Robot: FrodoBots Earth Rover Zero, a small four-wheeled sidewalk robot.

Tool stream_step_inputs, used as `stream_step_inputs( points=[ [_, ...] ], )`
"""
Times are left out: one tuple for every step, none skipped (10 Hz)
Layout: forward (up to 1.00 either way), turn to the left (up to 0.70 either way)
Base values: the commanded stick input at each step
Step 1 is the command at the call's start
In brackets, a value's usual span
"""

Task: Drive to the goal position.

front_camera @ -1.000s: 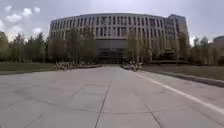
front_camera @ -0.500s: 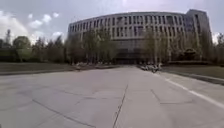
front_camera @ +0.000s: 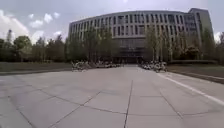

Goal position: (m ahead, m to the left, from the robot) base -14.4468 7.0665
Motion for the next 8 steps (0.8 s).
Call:
stream_step_inputs(
  points=[
    [0.70, 0.03],
    [0.70, 0.03],
    [0.70, 0.03],
    [0.70, 0.03],
    [0.70, 0.03],
    [0.70, 0.03],
    [0.70, 0.03],
    [0.70, 0.03]
  ],
)
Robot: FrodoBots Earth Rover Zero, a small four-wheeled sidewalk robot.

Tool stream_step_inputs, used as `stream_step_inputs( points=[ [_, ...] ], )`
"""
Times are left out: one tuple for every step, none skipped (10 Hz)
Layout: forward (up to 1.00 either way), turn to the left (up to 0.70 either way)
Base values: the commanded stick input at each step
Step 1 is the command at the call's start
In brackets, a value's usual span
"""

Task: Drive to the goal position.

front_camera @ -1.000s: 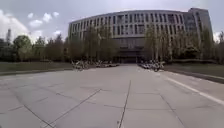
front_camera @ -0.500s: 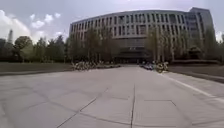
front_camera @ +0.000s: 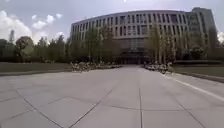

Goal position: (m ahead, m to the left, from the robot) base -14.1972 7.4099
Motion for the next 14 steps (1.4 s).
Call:
stream_step_inputs(
  points=[
    [0.70, 0.03],
    [0.70, 0.03],
    [0.70, 0.03],
    [0.70, 0.03],
    [0.70, 0.03],
    [0.70, 0.03],
    [0.70, 0.03],
    [0.70, 0.15],
    [0.70, 0.38],
    [0.70, 0.38],
    [0.70, 0.38],
    [0.70, 0.38],
    [0.70, 0.38],
    [0.70, 0.38]
  ],
)
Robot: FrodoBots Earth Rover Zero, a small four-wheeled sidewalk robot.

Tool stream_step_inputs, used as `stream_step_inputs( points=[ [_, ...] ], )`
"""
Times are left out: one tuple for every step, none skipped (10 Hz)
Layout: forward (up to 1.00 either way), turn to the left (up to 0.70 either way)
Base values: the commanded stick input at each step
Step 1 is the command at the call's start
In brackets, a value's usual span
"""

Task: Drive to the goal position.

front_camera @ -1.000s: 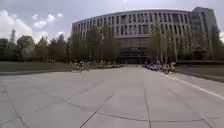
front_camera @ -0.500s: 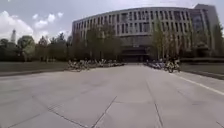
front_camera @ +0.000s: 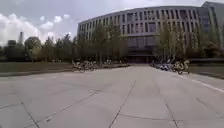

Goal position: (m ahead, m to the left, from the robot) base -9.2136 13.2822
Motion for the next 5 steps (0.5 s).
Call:
stream_step_inputs(
  points=[
    [0.70, 0.38],
    [0.70, 0.38],
    [0.70, 0.38],
    [0.70, 0.38],
    [0.70, 0.38]
  ],
)
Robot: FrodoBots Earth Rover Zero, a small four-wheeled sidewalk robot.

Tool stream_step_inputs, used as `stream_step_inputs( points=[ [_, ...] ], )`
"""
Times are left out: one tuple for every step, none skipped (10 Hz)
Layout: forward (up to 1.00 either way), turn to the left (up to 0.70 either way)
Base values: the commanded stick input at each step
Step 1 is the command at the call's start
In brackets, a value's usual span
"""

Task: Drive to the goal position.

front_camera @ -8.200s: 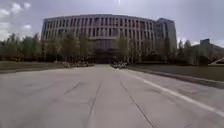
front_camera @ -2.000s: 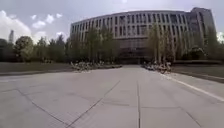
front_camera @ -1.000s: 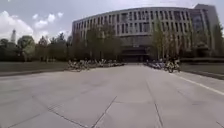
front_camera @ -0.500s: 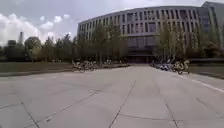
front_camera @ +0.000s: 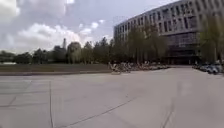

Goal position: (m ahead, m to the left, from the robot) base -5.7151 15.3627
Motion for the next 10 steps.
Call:
stream_step_inputs(
  points=[
    [0.70, 0.38],
    [0.70, 0.38],
    [0.70, 0.38],
    [0.70, 0.38],
    [0.70, 0.38],
    [0.70, 0.38],
    [0.70, 0.38],
    [0.70, 0.38],
    [0.70, 0.38],
    [0.70, 0.38]
  ],
)
